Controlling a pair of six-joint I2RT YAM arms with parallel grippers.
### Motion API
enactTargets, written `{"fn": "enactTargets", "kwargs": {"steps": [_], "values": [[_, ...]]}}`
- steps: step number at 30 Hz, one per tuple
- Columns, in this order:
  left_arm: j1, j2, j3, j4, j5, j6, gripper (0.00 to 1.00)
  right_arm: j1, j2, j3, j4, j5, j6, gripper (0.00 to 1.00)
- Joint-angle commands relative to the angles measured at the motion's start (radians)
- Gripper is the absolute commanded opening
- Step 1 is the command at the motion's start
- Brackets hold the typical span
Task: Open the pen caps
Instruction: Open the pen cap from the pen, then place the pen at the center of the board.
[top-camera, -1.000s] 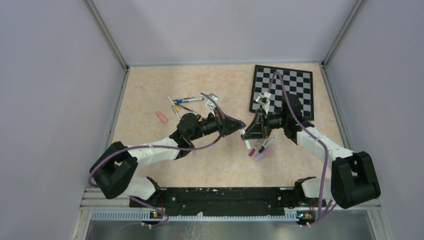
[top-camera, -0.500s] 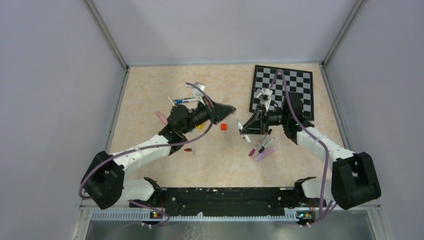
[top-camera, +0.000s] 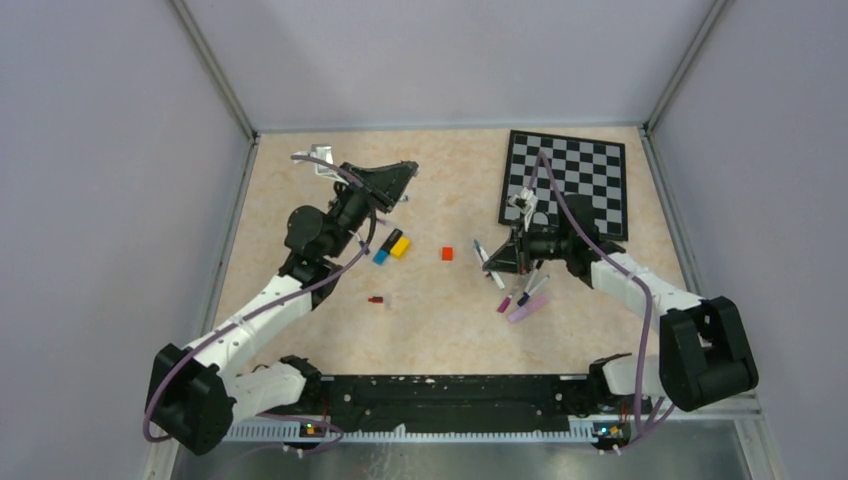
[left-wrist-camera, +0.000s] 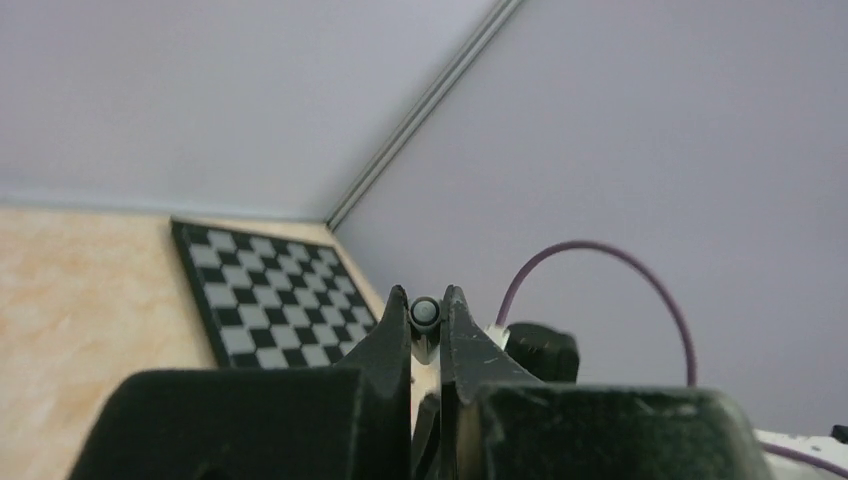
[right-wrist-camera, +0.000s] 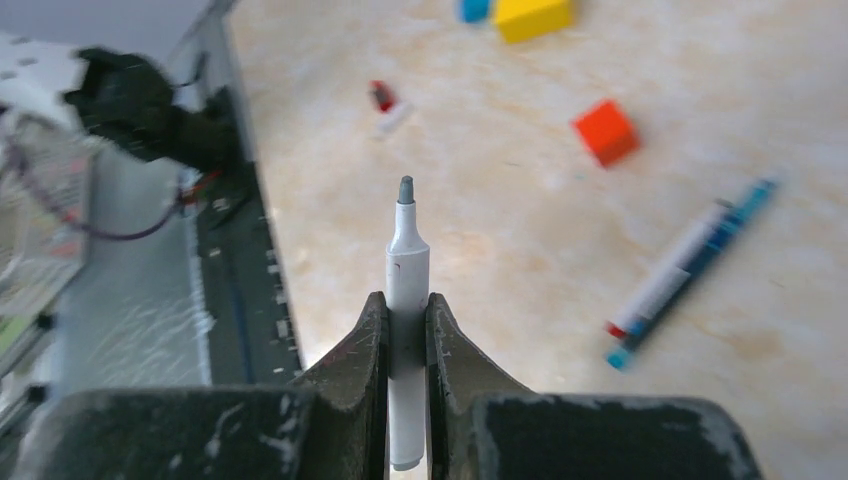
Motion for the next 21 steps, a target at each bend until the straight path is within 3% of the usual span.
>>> {"fn": "enactTargets", "kwargs": {"steps": [1,10,15,21], "values": [[0.033,-0.069,-0.087,-0.237,0.139,-0.042,0.0,-0.047,-0.036,0.011,-0.03,0.37,-0.095,0.0],[0.043,-0.067,-0.299,-0.57,0.298,-0.045,0.0,-0.049,0.139,0.097,-0.041,0.494,-0.076,0.0],[0.043,-0.042,-0.305,-0.698,0.3,0.027,0.0,-0.05,0.305,0.23,-0.163,0.498,-0.09,0.0],[0.043,-0.001,-0.274,-0.849,0.255,0.107,0.0,-0.048,0.402,0.29,-0.184,0.498,-0.082,0.03]]}}
